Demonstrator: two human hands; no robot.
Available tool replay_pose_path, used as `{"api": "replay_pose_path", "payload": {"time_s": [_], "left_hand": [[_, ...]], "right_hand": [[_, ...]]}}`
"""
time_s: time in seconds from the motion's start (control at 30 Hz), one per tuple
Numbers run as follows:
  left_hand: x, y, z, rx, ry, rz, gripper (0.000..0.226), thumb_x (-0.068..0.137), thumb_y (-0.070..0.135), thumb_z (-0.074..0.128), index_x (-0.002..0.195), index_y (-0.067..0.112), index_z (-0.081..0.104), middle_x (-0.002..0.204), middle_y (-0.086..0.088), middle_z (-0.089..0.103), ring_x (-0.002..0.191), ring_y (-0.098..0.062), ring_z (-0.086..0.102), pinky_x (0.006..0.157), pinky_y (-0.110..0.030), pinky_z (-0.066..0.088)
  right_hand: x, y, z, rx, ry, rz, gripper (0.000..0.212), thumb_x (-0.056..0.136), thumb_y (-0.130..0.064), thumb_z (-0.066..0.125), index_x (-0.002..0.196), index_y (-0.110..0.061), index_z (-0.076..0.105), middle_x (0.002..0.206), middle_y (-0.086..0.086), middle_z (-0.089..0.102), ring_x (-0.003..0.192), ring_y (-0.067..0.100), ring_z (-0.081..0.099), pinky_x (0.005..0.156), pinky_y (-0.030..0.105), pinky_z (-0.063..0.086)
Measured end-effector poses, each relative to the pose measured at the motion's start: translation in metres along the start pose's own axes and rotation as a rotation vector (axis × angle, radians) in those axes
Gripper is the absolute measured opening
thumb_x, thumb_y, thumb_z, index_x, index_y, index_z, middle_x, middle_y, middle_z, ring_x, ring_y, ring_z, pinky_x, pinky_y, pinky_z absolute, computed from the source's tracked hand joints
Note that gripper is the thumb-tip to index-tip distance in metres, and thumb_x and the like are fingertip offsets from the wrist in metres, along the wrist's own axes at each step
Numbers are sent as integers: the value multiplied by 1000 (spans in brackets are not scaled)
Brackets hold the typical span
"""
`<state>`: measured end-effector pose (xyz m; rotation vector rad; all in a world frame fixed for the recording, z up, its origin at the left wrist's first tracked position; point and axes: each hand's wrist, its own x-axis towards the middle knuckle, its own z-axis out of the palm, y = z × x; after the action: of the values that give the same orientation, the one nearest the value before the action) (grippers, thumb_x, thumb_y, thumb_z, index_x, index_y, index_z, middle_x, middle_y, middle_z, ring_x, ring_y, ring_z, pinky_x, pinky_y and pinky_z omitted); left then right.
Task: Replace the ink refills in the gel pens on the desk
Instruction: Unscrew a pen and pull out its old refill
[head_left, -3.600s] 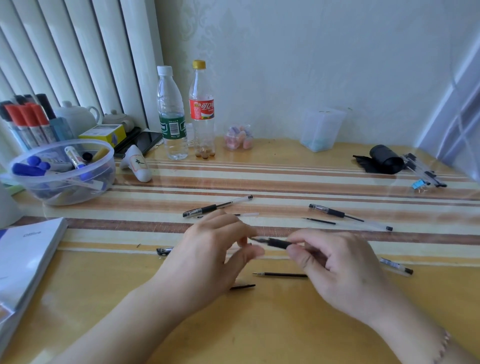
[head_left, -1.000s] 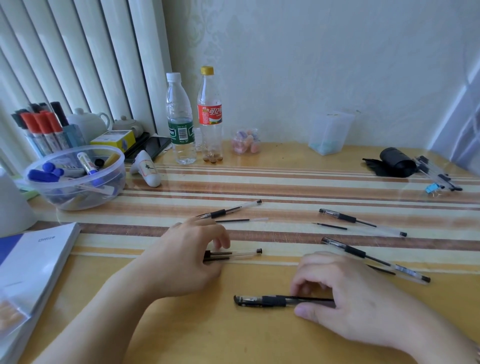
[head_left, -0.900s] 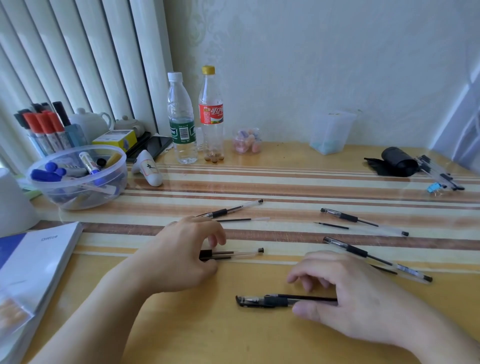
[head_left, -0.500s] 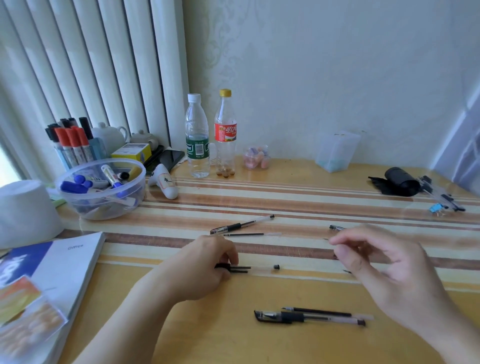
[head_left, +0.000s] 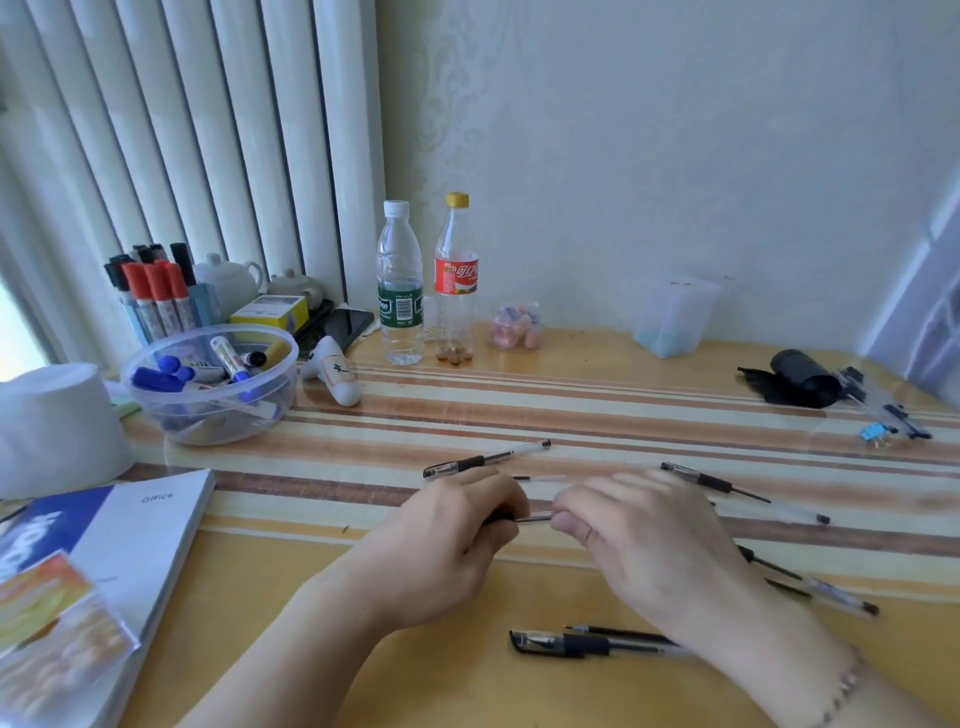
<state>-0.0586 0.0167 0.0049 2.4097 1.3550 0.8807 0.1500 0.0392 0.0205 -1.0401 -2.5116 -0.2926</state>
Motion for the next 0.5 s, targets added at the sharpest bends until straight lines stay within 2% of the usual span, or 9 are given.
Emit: {"api": "replay_pose_path", "payload": {"time_s": [0.07, 0.17, 0.23, 0.3, 0.37, 0.4, 0.5], "left_hand": [[-1, -1, 3, 23, -15, 6, 7, 95, 15, 48, 96, 20, 53, 81, 16, 50, 73, 2, 44, 66, -17, 37], [-3, -3, 6, 83, -54, -7, 9, 95, 28, 43, 96, 26, 52, 81, 13, 55, 71, -10, 48, 66, -34, 45], [-3, -10, -1, 109, -42, -18, 20, 92, 46, 49, 101, 30, 58, 90, 15, 57, 83, -8, 51, 74, -28, 46], [-1, -26, -8, 169, 50, -87, 38, 86, 61, 51, 106, 30, 61, 102, 16, 56, 98, -7, 47, 83, -23, 41], [-2, -39, -11, 216, 152, -241, 34, 88, 56, 51, 106, 29, 61, 104, 15, 55, 101, -8, 46, 85, -26, 42], [-3, -42, -10, 256, 160, -281, 27, 90, 48, 53, 105, 27, 61, 103, 14, 55, 101, -10, 47, 84, -28, 43], [-1, -38, -4, 283, 108, -254, 17, 90, 31, 60, 106, 25, 63, 103, 13, 57, 101, -12, 48, 85, -30, 45]], "right_hand": [[-2, 4, 8, 88, 50, 13, 32, 96, -40, 41, 81, -26, 65, 74, -17, 66, 64, 12, 61, 52, 29, 46], [-2, 5, 16, 149, 90, 12, 29, 94, -39, 42, 81, -27, 65, 73, -20, 64, 64, 5, 59, 46, 22, 39], [-4, 8, 19, 166, 95, 26, 29, 95, -38, 41, 81, -28, 64, 74, -21, 64, 65, 3, 60, 46, 21, 41], [-8, 17, 17, 175, 97, 85, 32, 98, -40, 38, 80, -30, 63, 73, -24, 61, 64, -2, 58, 47, 18, 40], [-12, 27, 13, 193, 105, 198, 34, 95, -43, 30, 77, -36, 58, 69, -29, 54, 65, -14, 48, 51, 10, 30], [-15, 32, 11, 204, 99, 259, 31, 94, -44, 28, 76, -40, 53, 67, -30, 52, 66, -14, 47, 51, 11, 28], [-19, 41, 10, 198, 44, 341, 25, 95, -39, 35, 75, -41, 50, 69, -28, 54, 69, -7, 51, 52, 18, 34]]}}
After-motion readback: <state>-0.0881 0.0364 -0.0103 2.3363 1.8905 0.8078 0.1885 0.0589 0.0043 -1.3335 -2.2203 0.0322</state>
